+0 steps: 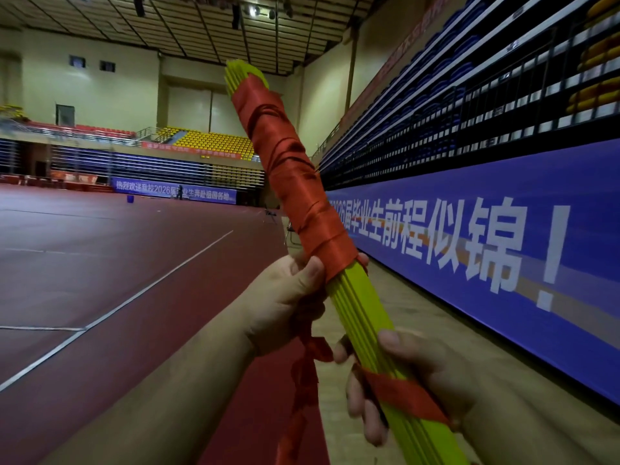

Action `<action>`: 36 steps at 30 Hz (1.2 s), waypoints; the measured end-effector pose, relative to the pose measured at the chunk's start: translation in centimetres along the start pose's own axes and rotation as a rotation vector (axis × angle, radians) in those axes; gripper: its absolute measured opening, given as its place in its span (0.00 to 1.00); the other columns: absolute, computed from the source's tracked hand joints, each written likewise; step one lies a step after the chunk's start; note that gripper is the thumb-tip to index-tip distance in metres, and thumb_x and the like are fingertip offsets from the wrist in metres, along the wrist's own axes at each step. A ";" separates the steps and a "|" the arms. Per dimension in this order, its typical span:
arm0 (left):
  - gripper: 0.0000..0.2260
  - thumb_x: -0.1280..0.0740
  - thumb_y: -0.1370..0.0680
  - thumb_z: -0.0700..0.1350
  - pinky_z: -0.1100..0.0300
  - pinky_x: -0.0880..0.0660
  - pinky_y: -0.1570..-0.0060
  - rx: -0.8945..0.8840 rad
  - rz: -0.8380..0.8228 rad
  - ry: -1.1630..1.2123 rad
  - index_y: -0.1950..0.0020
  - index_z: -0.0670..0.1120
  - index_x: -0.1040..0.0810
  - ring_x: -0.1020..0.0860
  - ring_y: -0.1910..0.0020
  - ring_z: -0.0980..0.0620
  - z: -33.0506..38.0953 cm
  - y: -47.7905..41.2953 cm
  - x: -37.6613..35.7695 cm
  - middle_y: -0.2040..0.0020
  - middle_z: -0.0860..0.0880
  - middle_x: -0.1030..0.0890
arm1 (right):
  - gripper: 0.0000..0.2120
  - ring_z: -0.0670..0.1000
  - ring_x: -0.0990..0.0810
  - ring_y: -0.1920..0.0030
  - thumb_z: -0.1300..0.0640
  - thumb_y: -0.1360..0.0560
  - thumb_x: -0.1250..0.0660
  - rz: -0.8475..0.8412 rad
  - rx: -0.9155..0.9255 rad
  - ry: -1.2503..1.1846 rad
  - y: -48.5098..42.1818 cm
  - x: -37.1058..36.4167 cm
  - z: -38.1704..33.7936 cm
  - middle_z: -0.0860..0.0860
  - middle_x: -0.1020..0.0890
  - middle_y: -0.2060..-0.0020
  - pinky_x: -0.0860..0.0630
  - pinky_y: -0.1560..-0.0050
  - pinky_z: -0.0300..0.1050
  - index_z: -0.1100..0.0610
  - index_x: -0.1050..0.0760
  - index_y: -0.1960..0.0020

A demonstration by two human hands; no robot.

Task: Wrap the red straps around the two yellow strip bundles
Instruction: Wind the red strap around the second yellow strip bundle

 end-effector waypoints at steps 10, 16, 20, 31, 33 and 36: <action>0.10 0.30 0.23 0.49 0.70 0.36 0.76 -0.053 0.464 -0.318 0.47 0.45 0.23 0.31 0.78 0.62 1.3 0.5 3.0 0.76 0.60 0.27 | 0.20 0.42 0.19 0.58 0.42 0.30 0.27 0.986 0.090 1.055 1.3 3.6 -2.1 0.42 0.18 0.58 0.18 0.54 0.48 0.40 0.30 0.42; 0.17 0.27 0.27 0.59 0.66 0.39 0.75 -0.030 0.309 -0.295 0.47 0.48 0.20 0.37 0.75 0.58 0.3 1.2 2.7 0.70 0.54 0.30 | 0.12 0.40 0.17 0.60 0.55 0.28 0.24 0.899 0.247 0.774 1.7 3.4 -0.6 0.39 0.15 0.60 0.19 0.56 0.43 0.43 0.22 0.51; 0.06 0.39 0.19 0.41 0.76 0.33 0.73 -0.022 0.223 -0.465 0.53 0.44 0.25 0.26 0.76 0.66 1.2 1.3 2.0 0.76 0.59 0.24 | 0.15 0.53 0.14 0.61 0.59 0.34 0.22 0.613 0.231 0.459 1.0 2.1 -0.3 0.53 0.13 0.59 0.18 0.58 0.52 0.41 0.17 0.52; 0.14 0.36 0.22 0.53 0.68 0.30 0.73 0.106 0.226 -0.816 0.61 0.46 0.22 0.28 0.76 0.65 1.9 2.7 4.7 0.76 0.59 0.24 | 0.08 0.63 0.20 0.66 0.53 0.32 0.27 0.467 0.141 0.273 0.8 2.4 0.6 0.64 0.18 0.63 0.23 0.63 0.54 0.52 0.18 0.54; 0.17 0.36 0.23 0.58 0.68 0.30 0.72 0.085 0.227 -0.839 0.60 0.46 0.21 0.28 0.75 0.65 2.0 2.7 5.0 0.74 0.58 0.22 | 0.11 0.63 0.20 0.66 0.51 0.34 0.25 0.448 0.133 0.254 0.7 2.2 0.9 0.64 0.17 0.62 0.22 0.64 0.53 0.52 0.18 0.53; 0.27 0.32 0.32 0.72 0.70 0.35 0.73 0.049 0.175 -0.679 0.57 0.47 0.19 0.31 0.75 0.63 0.9 2.9 4.8 0.72 0.56 0.25 | 0.22 0.62 0.20 0.68 0.47 0.39 0.23 0.395 0.105 0.207 0.6 1.7 1.7 0.65 0.18 0.62 0.23 0.65 0.52 0.55 0.19 0.48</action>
Point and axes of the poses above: each hand's wrist, its own y-axis away from the middle knuckle, its own x-axis out of the back of the hand, z = x × y, the point moved 10 cm from there along -y, towards the middle knuckle
